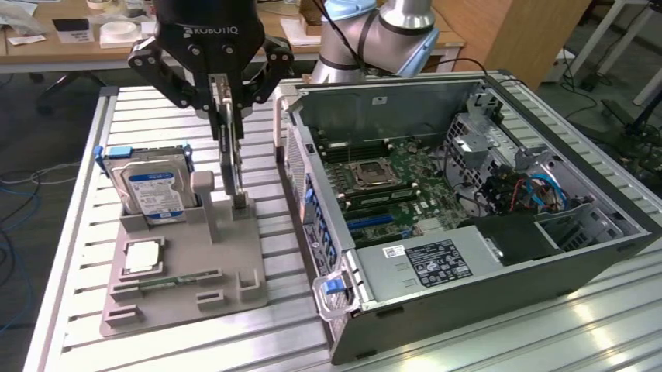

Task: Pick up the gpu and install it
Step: 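Pick up the gpu and move the gpu toward the slot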

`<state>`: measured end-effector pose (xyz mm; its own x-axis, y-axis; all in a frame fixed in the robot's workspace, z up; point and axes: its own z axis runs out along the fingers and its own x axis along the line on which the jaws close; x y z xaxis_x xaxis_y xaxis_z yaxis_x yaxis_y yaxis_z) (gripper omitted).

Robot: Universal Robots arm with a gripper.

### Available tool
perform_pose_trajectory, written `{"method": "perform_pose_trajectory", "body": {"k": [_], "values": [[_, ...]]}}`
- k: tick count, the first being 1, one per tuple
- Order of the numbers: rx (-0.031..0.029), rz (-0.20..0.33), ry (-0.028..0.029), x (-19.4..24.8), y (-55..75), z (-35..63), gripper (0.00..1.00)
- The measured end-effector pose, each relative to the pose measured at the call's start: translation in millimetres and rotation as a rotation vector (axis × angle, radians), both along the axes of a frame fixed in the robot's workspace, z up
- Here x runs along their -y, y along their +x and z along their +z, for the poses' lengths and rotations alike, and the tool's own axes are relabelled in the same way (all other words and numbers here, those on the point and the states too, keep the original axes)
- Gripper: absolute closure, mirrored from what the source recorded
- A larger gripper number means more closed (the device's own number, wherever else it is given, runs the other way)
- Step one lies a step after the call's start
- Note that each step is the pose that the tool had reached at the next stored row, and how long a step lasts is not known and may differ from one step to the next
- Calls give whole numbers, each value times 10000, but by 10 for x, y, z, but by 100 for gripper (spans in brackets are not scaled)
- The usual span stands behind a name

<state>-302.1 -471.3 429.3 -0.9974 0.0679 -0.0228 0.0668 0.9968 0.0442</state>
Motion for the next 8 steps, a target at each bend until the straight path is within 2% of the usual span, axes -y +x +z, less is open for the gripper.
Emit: {"method": "perform_pose_trajectory", "body": {"k": [8], "values": [[0,2,0,0,25,0,73]]}}
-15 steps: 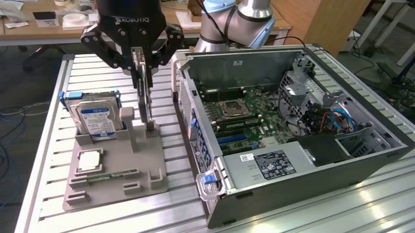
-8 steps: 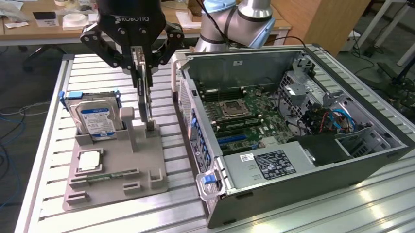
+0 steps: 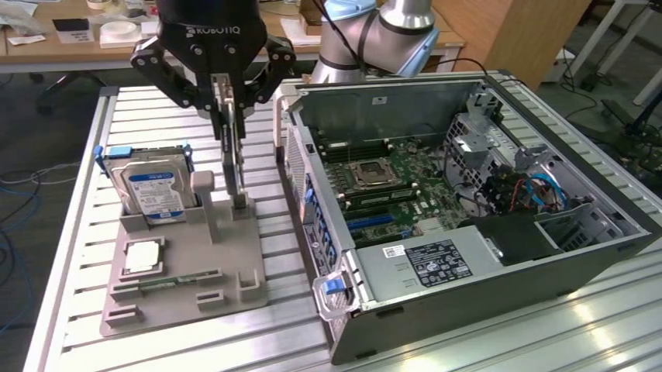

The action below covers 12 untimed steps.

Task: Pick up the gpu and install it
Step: 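Pick up the gpu and move the gpu toward the slot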

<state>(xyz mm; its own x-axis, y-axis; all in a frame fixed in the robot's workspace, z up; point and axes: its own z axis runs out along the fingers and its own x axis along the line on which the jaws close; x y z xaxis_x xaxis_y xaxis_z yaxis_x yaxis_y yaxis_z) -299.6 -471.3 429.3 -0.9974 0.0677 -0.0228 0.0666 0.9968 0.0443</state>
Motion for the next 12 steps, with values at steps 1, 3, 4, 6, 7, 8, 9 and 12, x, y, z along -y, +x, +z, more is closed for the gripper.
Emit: {"method": "perform_pose_trajectory", "body": {"k": [1,3,4,6,7,8,9,12], "values": [[0,-1,0,0,12,0,73],[1,-1,0,0,40,0,73],[0,-1,0,0,56,0,73],[0,-2,0,0,92,0,73],[0,-2,0,0,111,0,73],[0,-2,0,0,130,0,73],[0,-1,0,0,150,0,73],[0,-1,0,0,215,0,73]]}}
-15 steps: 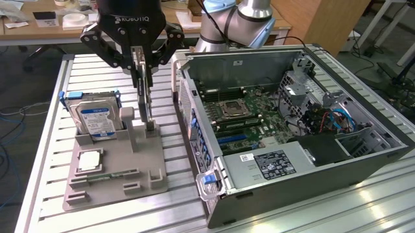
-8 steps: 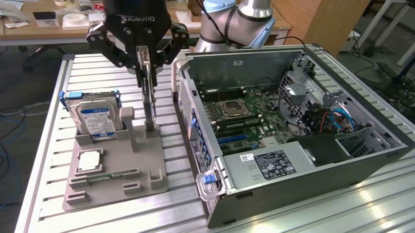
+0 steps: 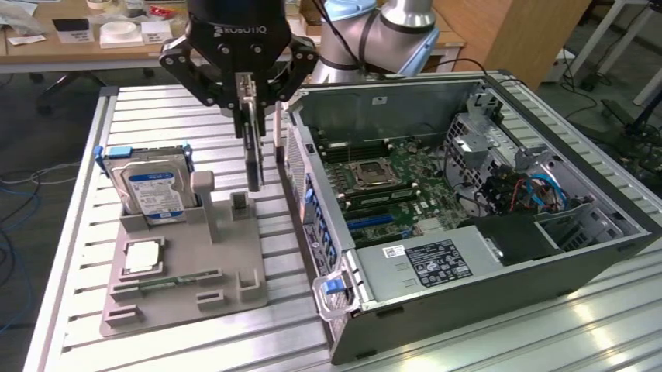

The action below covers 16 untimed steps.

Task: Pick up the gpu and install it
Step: 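Pick up the gpu and move the gpu toward the slot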

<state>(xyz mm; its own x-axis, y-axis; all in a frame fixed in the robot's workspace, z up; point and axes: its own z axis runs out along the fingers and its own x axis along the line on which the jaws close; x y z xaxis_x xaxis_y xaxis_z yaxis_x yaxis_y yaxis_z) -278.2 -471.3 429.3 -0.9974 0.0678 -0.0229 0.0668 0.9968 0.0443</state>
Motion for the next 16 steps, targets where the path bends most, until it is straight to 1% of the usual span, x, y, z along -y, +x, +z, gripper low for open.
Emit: {"method": "perform_pose_trajectory", "body": {"k": [16], "values": [[-1,0,-1,0,381,0,73]]}}
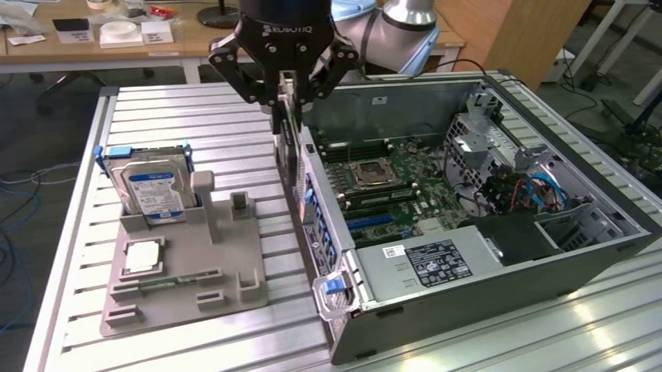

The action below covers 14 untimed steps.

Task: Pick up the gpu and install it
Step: 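Pick up the gpu and move the gpu toward the slot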

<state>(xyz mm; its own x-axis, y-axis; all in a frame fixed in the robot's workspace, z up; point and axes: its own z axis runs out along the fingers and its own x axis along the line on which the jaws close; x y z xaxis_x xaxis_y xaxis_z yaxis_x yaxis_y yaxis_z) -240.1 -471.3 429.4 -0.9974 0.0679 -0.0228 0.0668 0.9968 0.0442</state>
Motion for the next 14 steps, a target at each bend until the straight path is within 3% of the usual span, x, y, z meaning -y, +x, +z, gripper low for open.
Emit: {"method": "perform_pose_trajectory", "body": {"k": [14], "values": [[1,0,1,0,457,-1,73]]}}
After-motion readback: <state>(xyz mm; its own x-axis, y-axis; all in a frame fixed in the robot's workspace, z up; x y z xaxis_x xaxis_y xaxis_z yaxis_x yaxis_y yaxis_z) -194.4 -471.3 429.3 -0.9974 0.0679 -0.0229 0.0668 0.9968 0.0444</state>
